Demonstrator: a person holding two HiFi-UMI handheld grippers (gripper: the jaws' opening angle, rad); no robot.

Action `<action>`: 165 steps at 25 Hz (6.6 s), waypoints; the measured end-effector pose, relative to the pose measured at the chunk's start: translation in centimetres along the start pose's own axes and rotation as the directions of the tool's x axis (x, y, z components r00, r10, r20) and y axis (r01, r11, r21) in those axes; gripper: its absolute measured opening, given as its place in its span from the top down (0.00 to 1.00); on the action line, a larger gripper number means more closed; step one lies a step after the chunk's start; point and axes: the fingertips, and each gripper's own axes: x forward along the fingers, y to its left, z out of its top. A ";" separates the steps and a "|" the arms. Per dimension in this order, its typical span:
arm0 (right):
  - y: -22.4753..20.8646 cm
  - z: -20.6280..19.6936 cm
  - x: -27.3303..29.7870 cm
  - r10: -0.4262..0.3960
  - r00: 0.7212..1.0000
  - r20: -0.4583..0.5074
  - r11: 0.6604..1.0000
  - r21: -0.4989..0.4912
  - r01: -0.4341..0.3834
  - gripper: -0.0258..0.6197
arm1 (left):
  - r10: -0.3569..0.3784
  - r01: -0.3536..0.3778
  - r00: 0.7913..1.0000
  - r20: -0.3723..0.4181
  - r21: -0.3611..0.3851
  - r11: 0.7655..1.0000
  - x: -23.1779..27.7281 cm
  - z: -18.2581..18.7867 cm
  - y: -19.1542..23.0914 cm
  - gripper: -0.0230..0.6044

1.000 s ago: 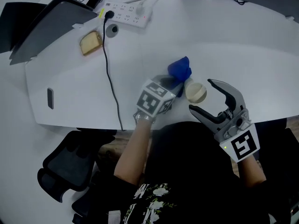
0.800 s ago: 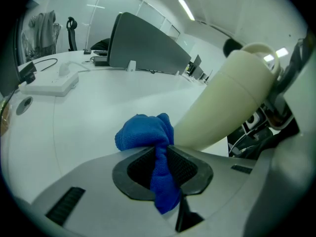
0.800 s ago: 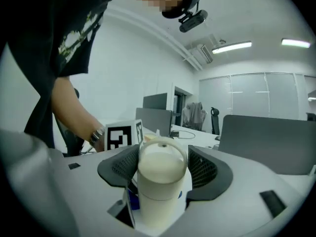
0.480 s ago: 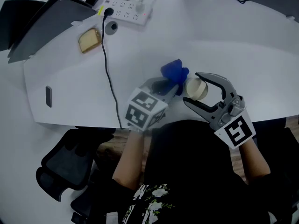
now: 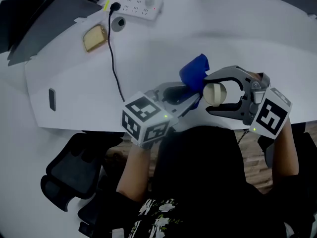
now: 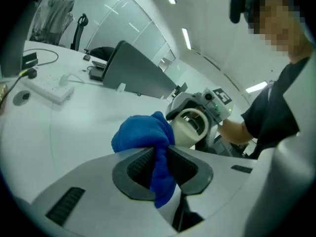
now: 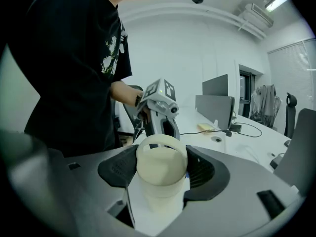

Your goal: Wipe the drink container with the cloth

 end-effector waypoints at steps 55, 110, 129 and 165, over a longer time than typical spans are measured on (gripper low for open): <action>-1.1 1.7 -0.7 -0.487 0.870 0.078 0.868 0.159 0.471 0.57 | 0.025 0.075 0.952 -0.304 0.311 0.947 7.5 -3.1 6.8 0.86; -2.1 -0.9 -3.6 -0.952 0.288 -0.107 0.221 0.412 0.884 0.53 | 0.075 0.010 0.963 -0.258 0.313 0.950 7.1 -4.1 6.7 0.86; -1.4 -1.8 -2.4 -0.408 0.913 -0.017 0.888 0.227 0.401 0.53 | -0.202 0.235 0.964 -0.174 0.202 0.951 2.9 0.9 1.4 0.86; -1.8 -1.7 -2.3 -0.388 0.920 -0.060 0.901 0.187 0.392 0.53 | -0.357 0.366 0.931 -0.082 0.186 0.912 1.5 5.1 -1.7 0.86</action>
